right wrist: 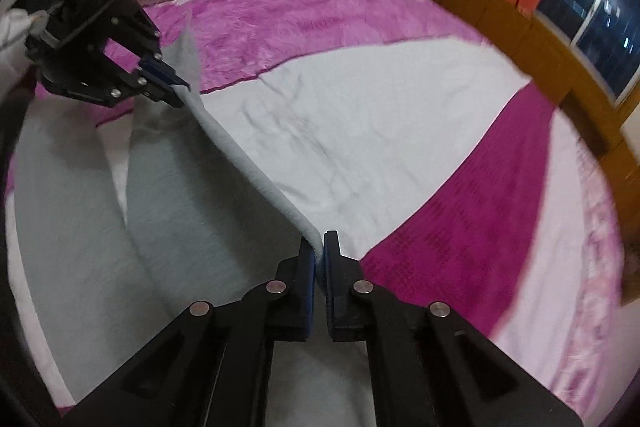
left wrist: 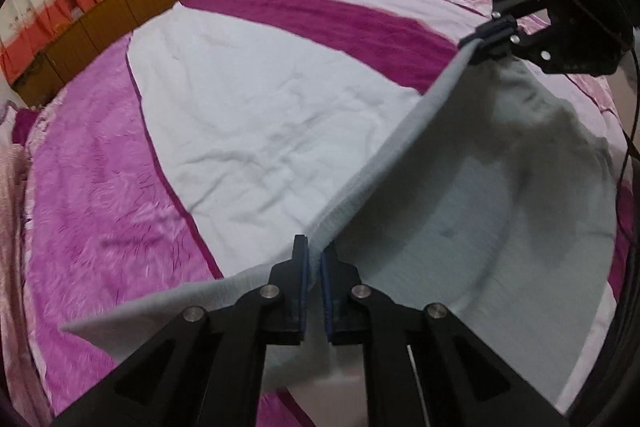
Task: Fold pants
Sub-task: 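Lift the waistband with both grippers and fold it over onto the cuffs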
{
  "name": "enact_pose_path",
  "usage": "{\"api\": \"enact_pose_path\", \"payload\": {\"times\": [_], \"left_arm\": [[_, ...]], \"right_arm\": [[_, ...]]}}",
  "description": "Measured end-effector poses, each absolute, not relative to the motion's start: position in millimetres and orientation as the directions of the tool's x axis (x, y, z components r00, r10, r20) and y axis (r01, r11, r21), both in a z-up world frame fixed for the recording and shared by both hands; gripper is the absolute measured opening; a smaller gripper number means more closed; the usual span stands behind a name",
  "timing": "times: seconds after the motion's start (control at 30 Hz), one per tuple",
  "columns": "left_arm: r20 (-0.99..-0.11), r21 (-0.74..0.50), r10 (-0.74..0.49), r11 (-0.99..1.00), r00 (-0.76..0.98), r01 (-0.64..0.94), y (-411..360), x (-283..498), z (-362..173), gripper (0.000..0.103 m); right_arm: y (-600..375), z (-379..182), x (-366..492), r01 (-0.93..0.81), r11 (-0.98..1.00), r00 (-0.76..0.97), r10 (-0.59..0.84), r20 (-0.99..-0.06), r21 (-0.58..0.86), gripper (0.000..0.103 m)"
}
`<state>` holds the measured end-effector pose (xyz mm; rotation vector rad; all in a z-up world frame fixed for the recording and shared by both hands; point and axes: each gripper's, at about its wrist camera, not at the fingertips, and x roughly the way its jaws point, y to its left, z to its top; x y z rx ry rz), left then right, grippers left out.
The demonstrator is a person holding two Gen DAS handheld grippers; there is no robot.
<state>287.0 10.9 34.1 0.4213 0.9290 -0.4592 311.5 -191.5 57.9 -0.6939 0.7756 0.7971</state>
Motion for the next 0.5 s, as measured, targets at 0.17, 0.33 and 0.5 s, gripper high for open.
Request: {"api": "enact_pose_path", "payload": {"times": [0.17, 0.33, 0.5], "left_arm": [[-0.803, 0.205, -0.169, 0.822, 0.571, 0.531, 7.6, 237.8, 47.7, 0.006], [-0.802, 0.238, -0.143, 0.814, 0.580, 0.529, 3.3, 185.8, 48.6, 0.006], [-0.811, 0.294, -0.109, 0.772, 0.574, 0.563, -13.1, 123.8, 41.4, 0.006]], "right_arm": [[-180.8, 65.5, 251.9, -0.781, 0.449, 0.588, 0.296, -0.753, -0.433, 0.000], [-171.5, 47.0, 172.8, -0.708, 0.295, 0.704, 0.228, -0.673, -0.641, 0.000], [-172.4, 18.2, 101.6, -0.587, 0.134, 0.806, 0.191, -0.560, -0.798, 0.000]]}}
